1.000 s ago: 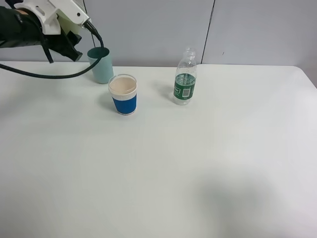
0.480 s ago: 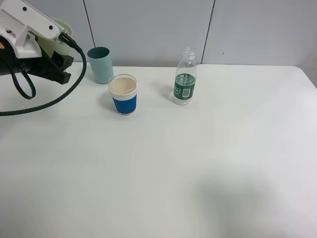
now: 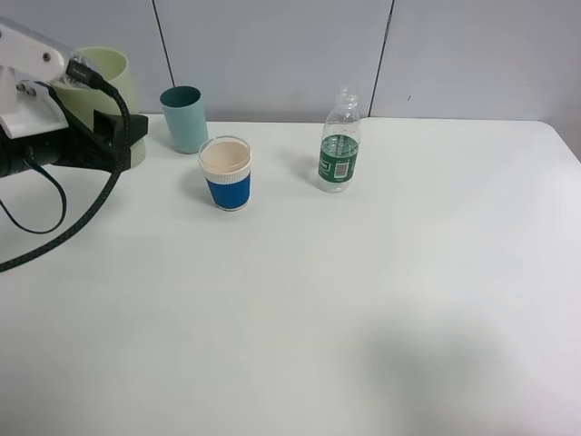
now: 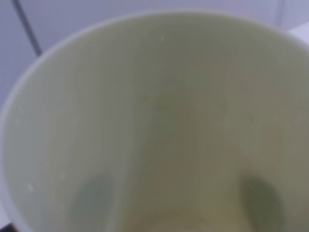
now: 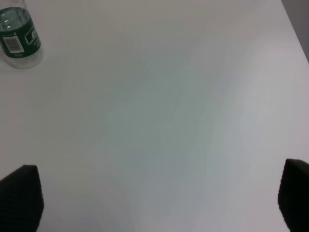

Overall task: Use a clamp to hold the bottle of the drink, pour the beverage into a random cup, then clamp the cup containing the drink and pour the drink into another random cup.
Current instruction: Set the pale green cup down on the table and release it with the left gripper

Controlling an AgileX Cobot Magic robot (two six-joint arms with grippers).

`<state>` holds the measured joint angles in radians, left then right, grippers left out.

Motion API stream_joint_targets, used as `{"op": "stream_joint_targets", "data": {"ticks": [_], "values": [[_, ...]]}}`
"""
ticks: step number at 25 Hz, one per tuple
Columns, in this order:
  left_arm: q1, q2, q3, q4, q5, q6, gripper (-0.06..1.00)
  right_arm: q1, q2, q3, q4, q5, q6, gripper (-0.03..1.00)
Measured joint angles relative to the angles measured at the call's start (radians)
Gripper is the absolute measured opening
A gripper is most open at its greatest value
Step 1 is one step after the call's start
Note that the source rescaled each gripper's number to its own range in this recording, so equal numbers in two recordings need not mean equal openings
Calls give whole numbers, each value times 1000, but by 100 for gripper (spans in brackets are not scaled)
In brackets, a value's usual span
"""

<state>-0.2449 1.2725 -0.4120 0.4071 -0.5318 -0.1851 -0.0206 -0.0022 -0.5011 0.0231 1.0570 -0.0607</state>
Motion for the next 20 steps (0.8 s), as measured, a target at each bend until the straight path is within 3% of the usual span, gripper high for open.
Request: {"op": "stream_joint_targets", "data": {"ticks": [4,8,15,20], "values": [[0,0,41,146,-19,-106,4,0,0,0,0,0,0,94],[0,0,52,255,-26,-145,4,0,0,0,0,0,0,94],[0,70,52,282,-69,-152,4,0,0,0,0,0,0,94],[0,182,51,296,-198,-150,4,0,0,0,0,0,0,94]]}}
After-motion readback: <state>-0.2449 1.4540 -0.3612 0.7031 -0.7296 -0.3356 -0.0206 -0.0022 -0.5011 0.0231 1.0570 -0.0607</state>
